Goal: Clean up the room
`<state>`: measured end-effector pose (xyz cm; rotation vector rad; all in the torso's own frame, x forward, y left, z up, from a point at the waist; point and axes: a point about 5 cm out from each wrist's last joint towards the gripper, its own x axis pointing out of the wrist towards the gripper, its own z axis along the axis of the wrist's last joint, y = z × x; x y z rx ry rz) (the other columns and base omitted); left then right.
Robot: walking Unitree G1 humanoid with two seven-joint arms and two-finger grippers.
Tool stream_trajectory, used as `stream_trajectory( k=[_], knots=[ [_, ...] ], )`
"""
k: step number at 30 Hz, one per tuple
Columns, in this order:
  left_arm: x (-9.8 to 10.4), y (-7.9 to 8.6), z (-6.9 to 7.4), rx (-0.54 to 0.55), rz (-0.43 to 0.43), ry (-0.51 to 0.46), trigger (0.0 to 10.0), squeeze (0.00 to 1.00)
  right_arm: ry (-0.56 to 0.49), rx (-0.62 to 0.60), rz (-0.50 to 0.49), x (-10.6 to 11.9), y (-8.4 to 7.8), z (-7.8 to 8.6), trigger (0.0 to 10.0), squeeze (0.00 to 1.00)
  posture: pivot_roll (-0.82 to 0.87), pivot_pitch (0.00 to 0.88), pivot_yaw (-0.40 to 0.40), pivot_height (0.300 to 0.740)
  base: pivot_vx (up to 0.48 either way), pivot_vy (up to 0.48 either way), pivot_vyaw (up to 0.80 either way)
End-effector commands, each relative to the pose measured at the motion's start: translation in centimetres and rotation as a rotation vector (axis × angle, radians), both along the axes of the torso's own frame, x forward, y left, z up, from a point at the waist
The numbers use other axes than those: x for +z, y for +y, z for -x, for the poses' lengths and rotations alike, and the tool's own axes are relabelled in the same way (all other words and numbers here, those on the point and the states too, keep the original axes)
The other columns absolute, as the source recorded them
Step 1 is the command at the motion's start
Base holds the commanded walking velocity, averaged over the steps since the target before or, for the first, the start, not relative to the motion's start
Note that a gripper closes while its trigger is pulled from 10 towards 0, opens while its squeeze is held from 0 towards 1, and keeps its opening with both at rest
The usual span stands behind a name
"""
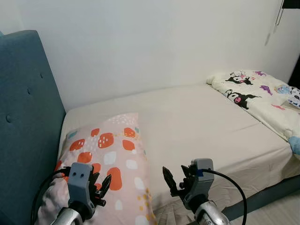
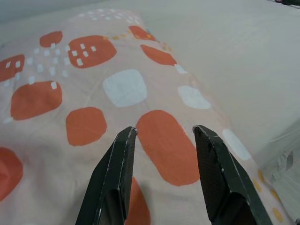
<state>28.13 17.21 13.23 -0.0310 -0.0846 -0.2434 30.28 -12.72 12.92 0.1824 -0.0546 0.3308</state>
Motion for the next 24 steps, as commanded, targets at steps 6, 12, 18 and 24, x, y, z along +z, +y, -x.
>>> stream_trajectory(
  k=[6, 12, 18, 24],
  knots=[
    [-0.5, -0.8, 0.1, -0.013, -0.005, 0.013, 10.0, 0.0, 0.011, 0.01, 0.013, -0.5, 0.2, 0.2, 10.0, 0.0, 0.02, 0.122, 0.023, 0.601, 0.0, 0.0, 0.0],
    [-0.5, -1.1, 0.1, -0.017, -0.002, 0.007, 10.0, 0.0, 0.008, 0.01, 0.013, -0.5, 0.2, 0.2, 10.0, 0.0, 0.02, 0.117, 0.022, 0.626, 0.0, 0.0, 0.0],
    [-0.4, -0.8, -0.2, -0.013, 0.007, -0.002, 10.0, 0.0, 0.003, 0.009, 0.013, -0.4, 0.2, 0.1, 10.0, 0.0, 0.02, 0.108, 0.021, 0.661, 0.0, 0.0, 0.0],
    [-0.7, -1.1, -0.2, -0.019, 0.013, 0.003, 10.0, 0.0, 0.002, 0.011, 0.014, -0.4, 0.1, 0.1, 10.0, 0.0, 0.02, 0.102, 0.02, 0.681, 0.0, 0.0, 0.0]
  ],
)
